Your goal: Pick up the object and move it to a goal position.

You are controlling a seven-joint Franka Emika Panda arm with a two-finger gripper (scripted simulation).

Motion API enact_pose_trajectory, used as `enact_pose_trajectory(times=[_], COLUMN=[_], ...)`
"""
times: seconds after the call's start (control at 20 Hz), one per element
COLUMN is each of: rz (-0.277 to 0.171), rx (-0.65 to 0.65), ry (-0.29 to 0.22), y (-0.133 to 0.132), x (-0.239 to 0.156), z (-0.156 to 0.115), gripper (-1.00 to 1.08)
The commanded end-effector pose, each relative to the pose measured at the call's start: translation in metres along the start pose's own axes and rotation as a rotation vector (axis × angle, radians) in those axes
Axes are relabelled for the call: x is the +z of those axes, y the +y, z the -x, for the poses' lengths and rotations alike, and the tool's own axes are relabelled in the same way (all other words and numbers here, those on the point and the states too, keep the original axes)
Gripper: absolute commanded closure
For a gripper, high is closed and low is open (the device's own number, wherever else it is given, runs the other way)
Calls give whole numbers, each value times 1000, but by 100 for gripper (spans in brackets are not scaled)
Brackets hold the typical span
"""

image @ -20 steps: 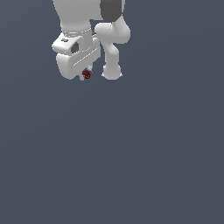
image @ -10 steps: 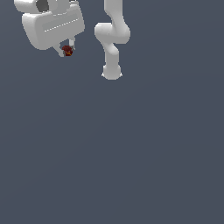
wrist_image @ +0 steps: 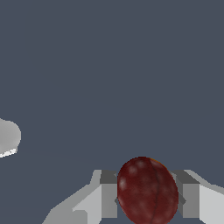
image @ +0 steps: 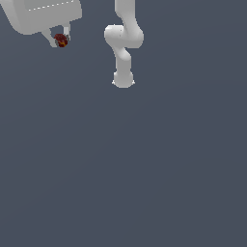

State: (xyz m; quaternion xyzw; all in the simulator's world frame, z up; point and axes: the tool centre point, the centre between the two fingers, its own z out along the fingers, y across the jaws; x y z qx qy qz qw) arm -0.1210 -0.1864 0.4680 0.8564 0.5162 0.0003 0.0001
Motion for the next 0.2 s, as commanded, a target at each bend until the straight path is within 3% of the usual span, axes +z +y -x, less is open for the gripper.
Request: enact_pose_trajectory(times=[0.0,0.15], rz=[-1,0], rx=[-1,-1], ry=[0,-1], y=[1,2], x=[-5,-6], z=[2,3], gripper=[108,108])
